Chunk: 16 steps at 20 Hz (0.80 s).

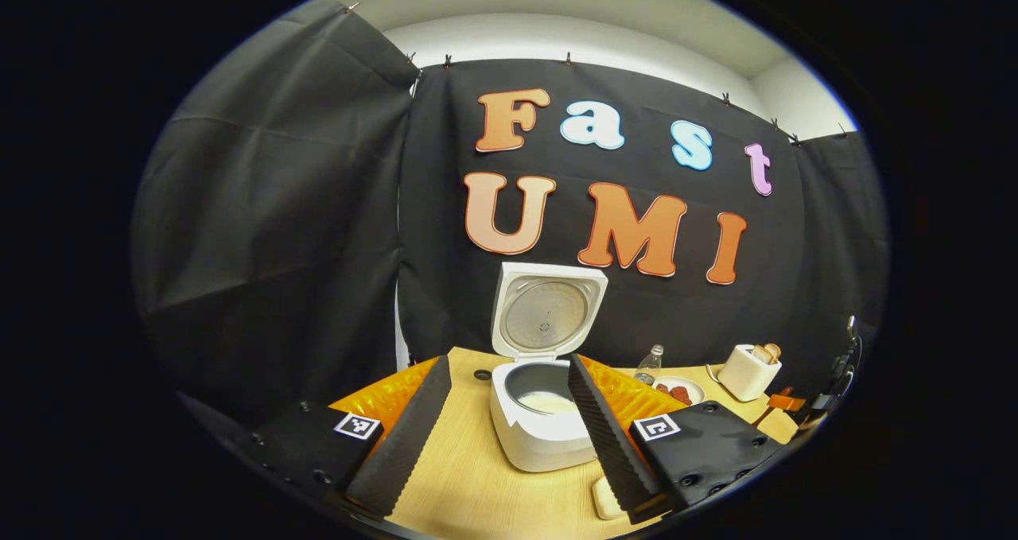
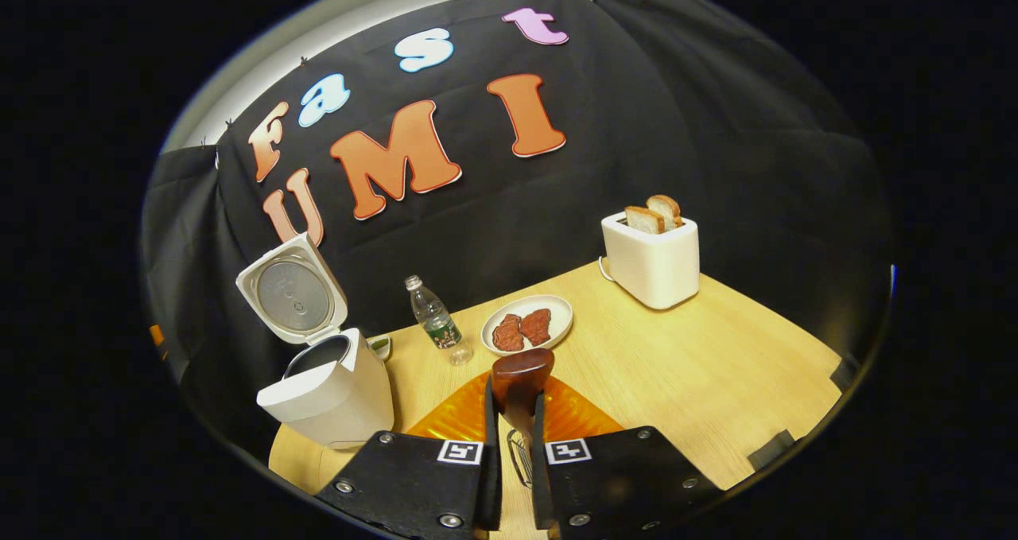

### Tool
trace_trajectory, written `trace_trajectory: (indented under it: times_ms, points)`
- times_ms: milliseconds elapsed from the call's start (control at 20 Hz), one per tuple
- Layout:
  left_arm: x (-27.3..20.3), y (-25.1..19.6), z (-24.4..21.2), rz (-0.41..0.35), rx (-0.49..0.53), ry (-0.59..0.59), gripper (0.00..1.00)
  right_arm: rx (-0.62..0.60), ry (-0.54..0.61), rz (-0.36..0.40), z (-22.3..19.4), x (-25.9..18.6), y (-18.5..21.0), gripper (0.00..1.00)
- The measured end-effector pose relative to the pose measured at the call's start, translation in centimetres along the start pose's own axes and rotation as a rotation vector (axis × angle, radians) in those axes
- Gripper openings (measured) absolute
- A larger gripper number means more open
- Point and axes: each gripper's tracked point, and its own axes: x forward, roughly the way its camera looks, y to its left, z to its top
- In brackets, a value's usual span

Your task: Close the left gripper, press the button to open the rice cooker; take a wooden spoon from the chopstick holder with the right hand, scoop a spoonful of rice and pour it into the rice cooker, then put the wooden spoon back into the chopstick holder.

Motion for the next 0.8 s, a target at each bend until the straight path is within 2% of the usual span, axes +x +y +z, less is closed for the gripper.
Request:
trace_trajectory:
  times_ms: [50, 150, 350, 500, 600, 700, 750, 800]
  points:
    - [-0.1, -0.1, -0.3, 0.001, -0.001, 0.008, 1.0, 0.007, 0.012, -0.001, -0.7, 0.4, -0.2, 0.15]
    - [0.1, -0.1, -0.5, 0.003, -0.013, 0.023, 1.0, 0.045, 0.042, 0.005, -1.9, 0.8, -0.6, 0.15]
    - [0.6, 0.0, 0.5, 0.018, -0.005, 0.007, 1.0, 0.197, 0.027, -0.004, -1.3, 1.0, -2.5, 0.15]
    - [1.6, -0.7, 1.8, 0.02, 0.01, -0.003, 1.0, 0.275, 0.041, -0.016, -1.6, 0.4, -3.8, 0.23]
    - [2.6, -1.7, 2.7, 0.003, 0.017, -0.01, 1.0, 0.278, 0.055, -0.049, -2.0, 0.0, -5.2, 0.25]
    - [3.9, -3.1, 4.1, -0.025, 0.013, -0.022, 1.0, 0.264, 0.059, -0.079, -1.8, -0.9, -6.2, 0.32]
    - [4.9, -4.0, 4.7, -0.04, 0.003, -0.022, 1.0, 0.261, 0.057, -0.088, -1.6, -1.5, -6.4, 0.41]
    - [5.9, -4.8, 5.2, -0.053, -0.001, -0.019, 1.0, 0.257, 0.048, -0.093, -1.2, -2.3, -6.5, 0.6]
